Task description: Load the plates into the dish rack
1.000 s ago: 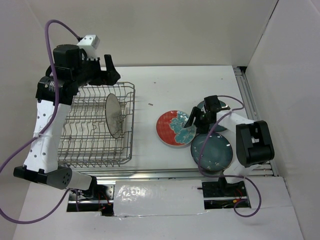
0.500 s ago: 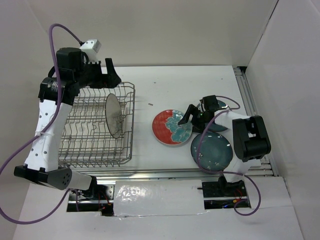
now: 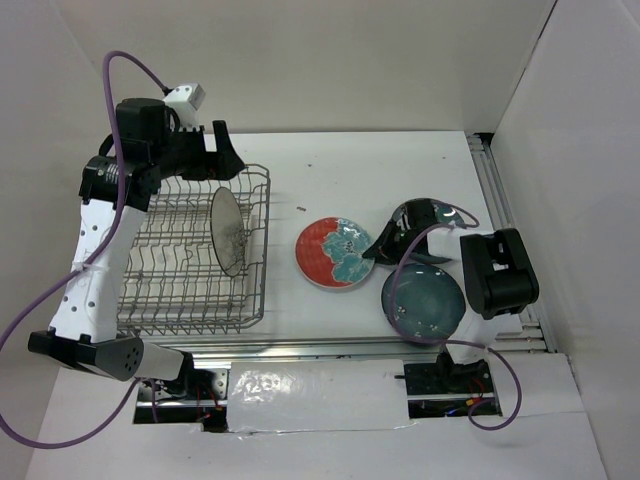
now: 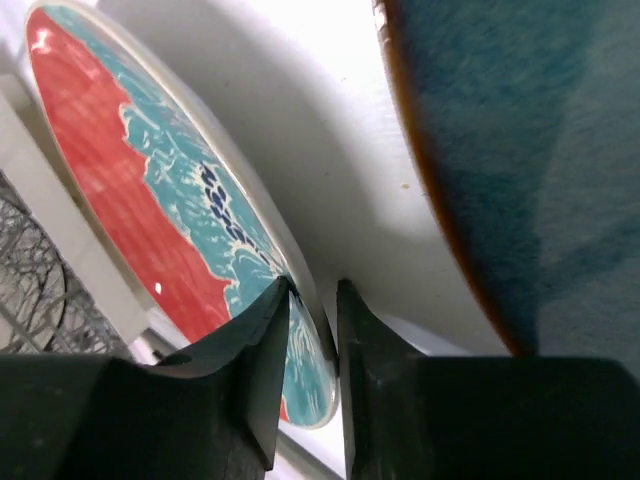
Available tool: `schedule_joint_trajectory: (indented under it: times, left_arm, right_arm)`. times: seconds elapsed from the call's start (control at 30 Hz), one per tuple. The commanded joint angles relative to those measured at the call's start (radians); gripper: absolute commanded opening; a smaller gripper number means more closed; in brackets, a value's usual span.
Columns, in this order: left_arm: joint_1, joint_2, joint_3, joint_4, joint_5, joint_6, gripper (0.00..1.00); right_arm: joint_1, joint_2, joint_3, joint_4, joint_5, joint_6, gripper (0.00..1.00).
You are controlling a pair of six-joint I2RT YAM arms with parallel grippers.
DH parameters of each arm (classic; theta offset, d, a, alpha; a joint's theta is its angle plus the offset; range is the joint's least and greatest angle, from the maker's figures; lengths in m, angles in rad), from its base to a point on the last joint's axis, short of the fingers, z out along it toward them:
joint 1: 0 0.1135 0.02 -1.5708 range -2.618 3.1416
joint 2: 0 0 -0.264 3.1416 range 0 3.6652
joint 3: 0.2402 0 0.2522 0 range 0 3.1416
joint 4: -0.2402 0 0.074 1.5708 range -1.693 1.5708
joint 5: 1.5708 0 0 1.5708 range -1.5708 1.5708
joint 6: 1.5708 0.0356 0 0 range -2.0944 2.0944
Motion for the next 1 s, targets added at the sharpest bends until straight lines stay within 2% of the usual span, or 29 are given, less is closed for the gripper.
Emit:
schedule_joint_trajectory:
  times: [0.0, 0.1, 0.27, 0.73, 0.97]
  left_arm:
    - [0.006, -0.028, 0.013, 0.024, 0.035, -0.013, 0.99]
    - [0.003, -0.026, 0.011, 0.024, 0.050, -0.013, 0.99]
    - [0.003, -0.028, -0.006, 0.043, 0.068, -0.011, 0.99]
    - [0.003, 0.070, 0.057, 0.035, 0.203, -0.014, 0.99]
    - [0.018, 0.122, 0.112, 0.043, 0.343, -0.014, 0.99]
  right_arm:
    - [0.006, 0.019, -0.011, 0.040, 0.035, 0.001, 0.16]
    - [0.001, 0.012, 0.014, 0.017, 0.032, -0.012, 0.00]
    - [-0.008, -0.048, 0.079, -0.055, 0.009, -0.042, 0.00]
    - [-0.120, -0.391, 0.388, -0.324, -0.160, -0.141, 0.00]
    - [-0.140, -0.505, 0.530, -0.378, -0.209, -0.132, 0.00]
